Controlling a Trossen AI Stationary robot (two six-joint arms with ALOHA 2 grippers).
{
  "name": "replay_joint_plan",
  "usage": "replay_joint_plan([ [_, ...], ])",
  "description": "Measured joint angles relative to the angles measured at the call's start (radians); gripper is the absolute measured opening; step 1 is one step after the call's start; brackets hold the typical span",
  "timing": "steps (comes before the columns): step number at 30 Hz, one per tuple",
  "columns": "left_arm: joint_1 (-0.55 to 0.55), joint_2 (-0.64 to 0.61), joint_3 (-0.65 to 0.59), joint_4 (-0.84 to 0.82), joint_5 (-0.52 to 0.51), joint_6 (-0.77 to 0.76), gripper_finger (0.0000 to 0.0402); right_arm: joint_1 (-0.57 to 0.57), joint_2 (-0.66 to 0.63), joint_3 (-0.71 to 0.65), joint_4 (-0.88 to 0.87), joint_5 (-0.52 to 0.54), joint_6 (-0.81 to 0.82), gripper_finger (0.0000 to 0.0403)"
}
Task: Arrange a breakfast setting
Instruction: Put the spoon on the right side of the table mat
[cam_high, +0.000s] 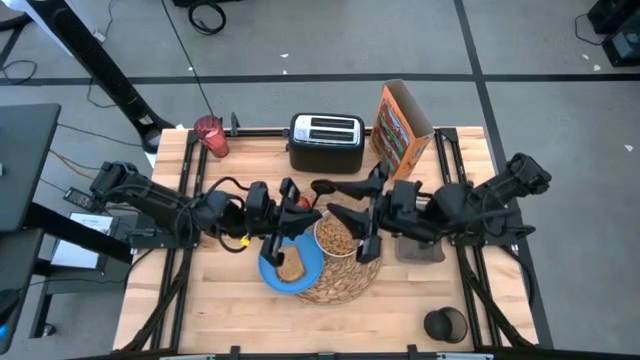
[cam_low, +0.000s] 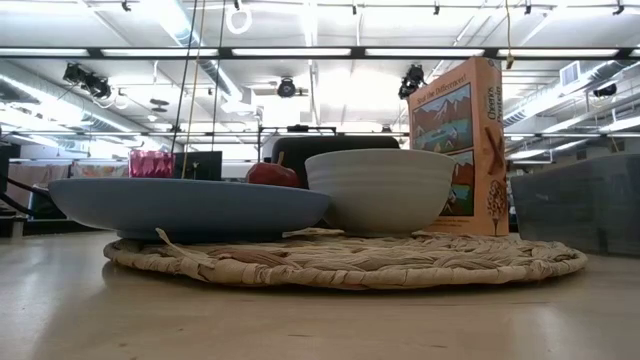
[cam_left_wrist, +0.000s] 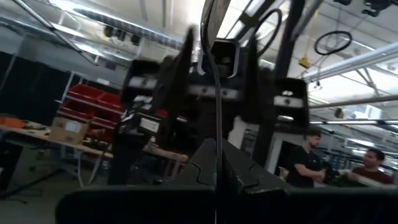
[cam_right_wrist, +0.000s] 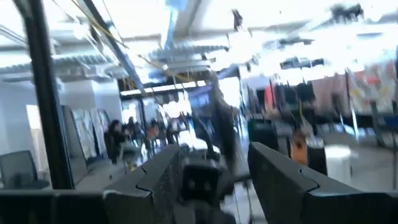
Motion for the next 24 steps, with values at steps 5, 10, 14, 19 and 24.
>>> replay_joint_plan([
  [5, 0.022, 0.0, 0.0, 0.0, -0.012, -0.017, 0.0005, -0.027, 0.0, 0.0, 0.065, -0.018, -0.085, 0.0176],
  [10, 0.039, 0.0, 0.0, -0.012, -0.012, -0.027, 0.0006, -0.075, 0.0, 0.0, 0.065, -0.028, -0.093, 0.015],
  [14, 0.045, 0.0, 0.0, -0.041, -0.012, -0.048, 0.0007, -0.117, 0.0, 0.0, 0.077, -0.04, -0.073, 0.0122],
  [19, 0.046, 0.0, 0.001, -0.051, -0.018, -0.05, 0.0008, -0.137, 0.0, 0.0, 0.087, -0.045, -0.063, 0.0047],
  [24, 0.045, -0.002, 0.002, -0.068, -0.016, -0.043, 0.0019, -0.138, 0.001, 0.0, 0.083, 0.001, -0.072, 0.0018],
])
